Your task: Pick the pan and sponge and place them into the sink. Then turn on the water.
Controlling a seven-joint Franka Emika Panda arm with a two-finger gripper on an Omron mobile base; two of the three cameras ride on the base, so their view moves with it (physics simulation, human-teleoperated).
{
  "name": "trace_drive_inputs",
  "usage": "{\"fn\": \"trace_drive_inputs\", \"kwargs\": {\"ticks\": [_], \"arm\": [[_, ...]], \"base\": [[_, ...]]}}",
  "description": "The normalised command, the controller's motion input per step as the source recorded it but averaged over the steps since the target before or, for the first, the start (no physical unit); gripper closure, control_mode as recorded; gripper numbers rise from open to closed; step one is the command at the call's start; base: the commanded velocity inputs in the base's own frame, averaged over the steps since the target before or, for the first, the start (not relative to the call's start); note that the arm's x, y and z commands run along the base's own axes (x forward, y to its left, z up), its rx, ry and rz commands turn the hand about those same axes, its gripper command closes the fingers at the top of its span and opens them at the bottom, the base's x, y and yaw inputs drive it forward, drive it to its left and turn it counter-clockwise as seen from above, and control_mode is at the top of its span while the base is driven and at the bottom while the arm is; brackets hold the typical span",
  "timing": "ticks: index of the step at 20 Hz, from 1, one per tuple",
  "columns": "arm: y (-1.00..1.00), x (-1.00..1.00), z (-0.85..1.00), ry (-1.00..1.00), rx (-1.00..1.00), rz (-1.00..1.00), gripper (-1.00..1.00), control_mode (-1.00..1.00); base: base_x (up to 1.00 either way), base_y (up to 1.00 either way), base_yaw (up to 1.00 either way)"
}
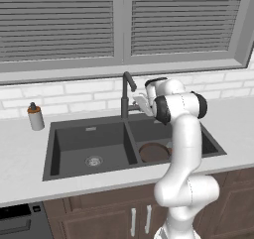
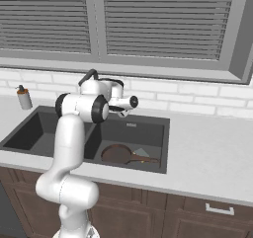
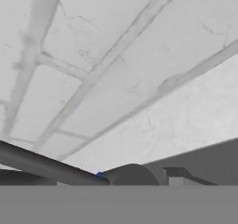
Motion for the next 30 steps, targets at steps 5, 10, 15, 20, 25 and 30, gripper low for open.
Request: {"fn": "trace_drive_inputs", "kwargs": {"ticks": [5,10,15,20,25,30], "arm": [[0.0,0.0,-0.06,0.0,0.09,-0.07,1.0,-1.0],[0.0,0.0,-0.09,0.0,0.13,-0.17,1.0,-1.0],[0.0,0.05,-0.02,0.0,0.2,-0.18,1.0,-1.0],[-0.03,0.19,0.0,0.07,0.23,-0.14,1.0,-1.0],[-0.13,0.3,-0.02,0.12,0.22,-0.08,1.0,-1.0],[-0.15,0.31,-0.07,0.12,0.22,-0.07,1.0,-1.0]], "base": [[0.0,0.0,0.0],[0.0,0.0,0.0],[0.0,0.0,0.0],[0.0,0.0,0.0],[0.0,0.0,0.0],[0.0,0.0,0.0]]}}
